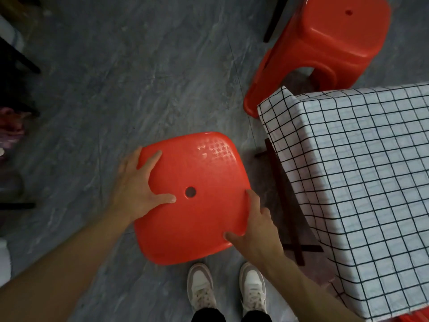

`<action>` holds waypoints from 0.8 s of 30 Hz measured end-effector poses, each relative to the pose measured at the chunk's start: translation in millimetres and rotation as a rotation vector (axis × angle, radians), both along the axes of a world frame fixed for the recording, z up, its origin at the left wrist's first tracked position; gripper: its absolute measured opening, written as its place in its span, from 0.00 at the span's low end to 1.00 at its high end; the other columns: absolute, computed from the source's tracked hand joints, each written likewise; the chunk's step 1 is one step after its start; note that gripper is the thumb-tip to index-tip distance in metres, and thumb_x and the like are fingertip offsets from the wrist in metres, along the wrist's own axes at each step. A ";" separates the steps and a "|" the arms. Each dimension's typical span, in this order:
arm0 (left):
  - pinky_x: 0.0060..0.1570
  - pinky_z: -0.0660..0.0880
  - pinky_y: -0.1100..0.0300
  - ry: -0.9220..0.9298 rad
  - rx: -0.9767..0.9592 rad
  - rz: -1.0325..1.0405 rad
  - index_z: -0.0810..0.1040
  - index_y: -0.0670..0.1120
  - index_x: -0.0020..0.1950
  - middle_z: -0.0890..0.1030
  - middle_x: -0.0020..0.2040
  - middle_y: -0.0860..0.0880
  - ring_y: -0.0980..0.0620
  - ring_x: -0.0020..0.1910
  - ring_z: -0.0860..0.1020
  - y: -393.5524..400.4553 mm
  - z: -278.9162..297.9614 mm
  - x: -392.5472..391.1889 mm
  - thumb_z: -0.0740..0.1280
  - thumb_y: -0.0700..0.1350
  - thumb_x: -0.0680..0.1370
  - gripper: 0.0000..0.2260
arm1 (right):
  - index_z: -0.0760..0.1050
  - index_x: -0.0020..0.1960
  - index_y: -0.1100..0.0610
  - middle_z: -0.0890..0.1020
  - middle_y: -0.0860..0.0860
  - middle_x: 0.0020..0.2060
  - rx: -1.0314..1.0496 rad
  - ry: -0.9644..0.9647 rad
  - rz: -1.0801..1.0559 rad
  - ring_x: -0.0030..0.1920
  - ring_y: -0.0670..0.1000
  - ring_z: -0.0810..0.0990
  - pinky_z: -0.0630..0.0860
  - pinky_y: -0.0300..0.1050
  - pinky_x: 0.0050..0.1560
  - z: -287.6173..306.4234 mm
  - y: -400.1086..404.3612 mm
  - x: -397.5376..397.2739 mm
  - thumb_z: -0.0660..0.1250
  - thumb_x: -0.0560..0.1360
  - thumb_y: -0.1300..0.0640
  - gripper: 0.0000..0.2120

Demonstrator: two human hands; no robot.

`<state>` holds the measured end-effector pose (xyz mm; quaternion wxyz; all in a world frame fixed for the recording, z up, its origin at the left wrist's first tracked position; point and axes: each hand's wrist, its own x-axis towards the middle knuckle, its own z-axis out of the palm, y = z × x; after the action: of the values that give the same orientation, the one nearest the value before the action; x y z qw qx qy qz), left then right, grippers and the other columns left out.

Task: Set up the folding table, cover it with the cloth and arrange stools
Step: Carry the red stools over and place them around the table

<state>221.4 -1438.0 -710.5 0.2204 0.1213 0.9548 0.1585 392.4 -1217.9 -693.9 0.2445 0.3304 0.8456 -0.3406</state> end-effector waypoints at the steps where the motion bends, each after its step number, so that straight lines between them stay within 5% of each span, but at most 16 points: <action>1: 0.76 0.53 0.46 0.014 0.018 0.038 0.56 0.59 0.78 0.49 0.80 0.44 0.42 0.77 0.50 -4.4 -2.5 6.6 0.80 0.62 0.58 0.54 | 0.46 0.73 0.39 0.71 0.56 0.59 -0.005 0.000 0.010 0.53 0.60 0.79 0.77 0.55 0.54 0.1 -0.4 1.6 0.78 0.65 0.46 0.51; 5: 0.76 0.54 0.45 0.052 0.079 0.136 0.57 0.57 0.78 0.48 0.80 0.43 0.42 0.78 0.51 -17.8 -15.6 32.5 0.77 0.60 0.65 0.46 | 0.47 0.74 0.41 0.67 0.56 0.65 0.057 0.040 0.103 0.62 0.61 0.74 0.75 0.59 0.60 1.3 4.6 -4.6 0.78 0.65 0.44 0.50; 10: 0.73 0.60 0.42 0.064 0.125 0.160 0.58 0.56 0.78 0.53 0.78 0.41 0.41 0.77 0.56 -31.1 -18.3 63.3 0.77 0.57 0.67 0.44 | 0.42 0.78 0.39 0.46 0.58 0.77 0.146 0.111 0.293 0.75 0.64 0.53 0.63 0.65 0.70 3.2 8.0 -39.8 0.78 0.64 0.41 0.56; 16: 0.70 0.64 0.46 -0.047 0.201 0.300 0.50 0.58 0.79 0.64 0.73 0.41 0.42 0.72 0.64 -31.8 -11.3 87.6 0.77 0.57 0.67 0.49 | 0.40 0.76 0.36 0.51 0.57 0.74 0.089 0.073 0.273 0.69 0.66 0.66 0.69 0.63 0.67 -11.2 3.6 -60.1 0.80 0.60 0.40 0.60; 24: 0.70 0.65 0.48 -0.066 0.215 0.372 0.50 0.57 0.80 0.66 0.71 0.40 0.42 0.70 0.66 -58.7 -19.1 86.7 0.80 0.53 0.63 0.54 | 0.41 0.77 0.39 0.53 0.58 0.72 0.111 0.097 0.261 0.67 0.65 0.66 0.71 0.61 0.66 -15.8 -34.6 -46.3 0.80 0.60 0.39 0.60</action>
<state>308.1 -1496.7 -729.7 0.2044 -0.0393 0.9306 0.3011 346.1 -1252.5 -709.7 0.2270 0.2141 0.9097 -0.2742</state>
